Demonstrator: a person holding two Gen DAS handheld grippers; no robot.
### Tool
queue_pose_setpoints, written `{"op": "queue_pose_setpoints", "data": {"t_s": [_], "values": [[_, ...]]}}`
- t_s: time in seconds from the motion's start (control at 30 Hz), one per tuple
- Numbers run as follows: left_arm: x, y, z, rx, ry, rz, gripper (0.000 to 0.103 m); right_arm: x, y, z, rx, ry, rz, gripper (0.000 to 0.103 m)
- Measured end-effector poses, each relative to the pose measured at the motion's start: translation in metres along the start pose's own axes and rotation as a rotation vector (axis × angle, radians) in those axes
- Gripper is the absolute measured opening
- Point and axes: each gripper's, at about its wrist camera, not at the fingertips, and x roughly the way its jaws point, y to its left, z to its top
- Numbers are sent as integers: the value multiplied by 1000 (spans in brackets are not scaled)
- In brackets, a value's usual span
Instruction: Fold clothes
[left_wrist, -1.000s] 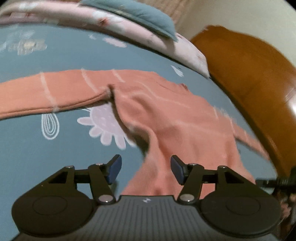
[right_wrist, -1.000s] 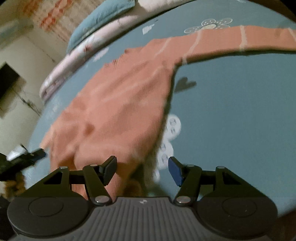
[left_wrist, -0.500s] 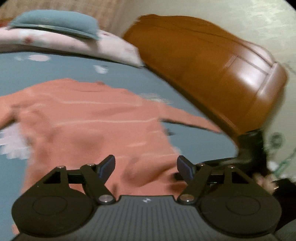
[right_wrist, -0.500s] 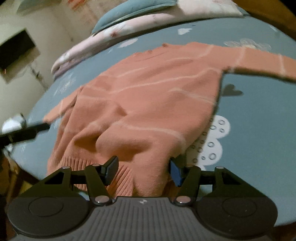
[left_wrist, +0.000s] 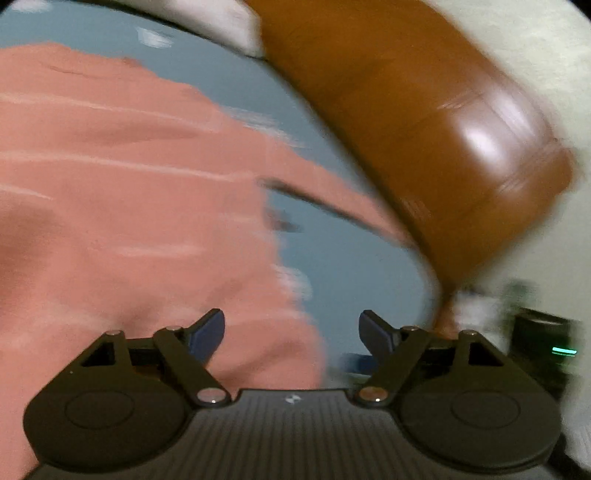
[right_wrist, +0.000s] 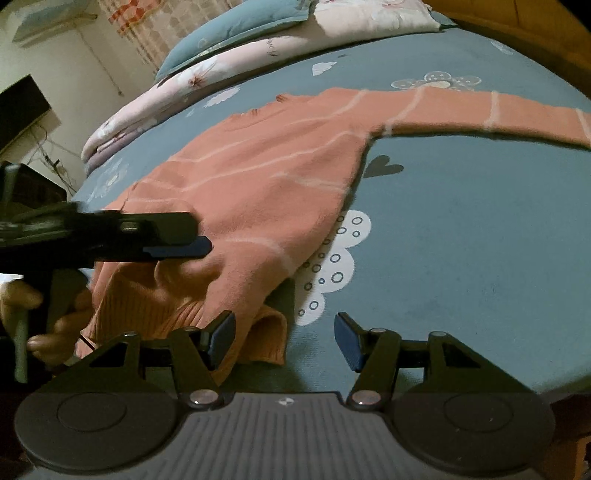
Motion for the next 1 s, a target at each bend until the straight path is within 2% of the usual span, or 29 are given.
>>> {"op": "queue_pose_setpoints", "data": {"t_s": [0.13, 0.2, 0.3, 0.5, 0.63, 0.67, 0.7, 0.77, 0.87, 0.93, 1.0], "values": [[-9, 24, -2, -19, 2, 110, 34, 7, -3, 1, 27, -20, 21, 60], [-14, 29, -5, -16, -7, 122, 19, 12, -7, 1, 37, -12, 35, 53], [-16, 35, -8, -20, -11, 121, 16, 25, -6, -1, 35, 17, 41, 48], [-12, 37, -4, -20, -8, 118, 16, 47, 24, -7, -106, -4, 16, 49], [-16, 42, -4, -35, -9, 101, 16, 59, 41, -7, -200, 7, 33, 51], [-16, 42, -4, -35, -11, 102, 16, 59, 43, -7, -207, 22, 45, 40], [-15, 41, -5, -34, -12, 103, 16, 60, 45, -7, -206, 38, 63, 19], [-16, 41, -5, -33, -14, 105, 16, 58, 46, -8, -197, 65, 93, 11], [-16, 40, -5, -46, -12, 101, 16, 46, 32, -8, -127, 62, 131, 10], [-17, 34, -5, -48, -6, 88, 25, 29, 22, -8, -81, 45, 161, 9], [-20, 24, -5, -29, -4, 66, 47, 12, 18, -7, -72, 31, 171, 9]]}}
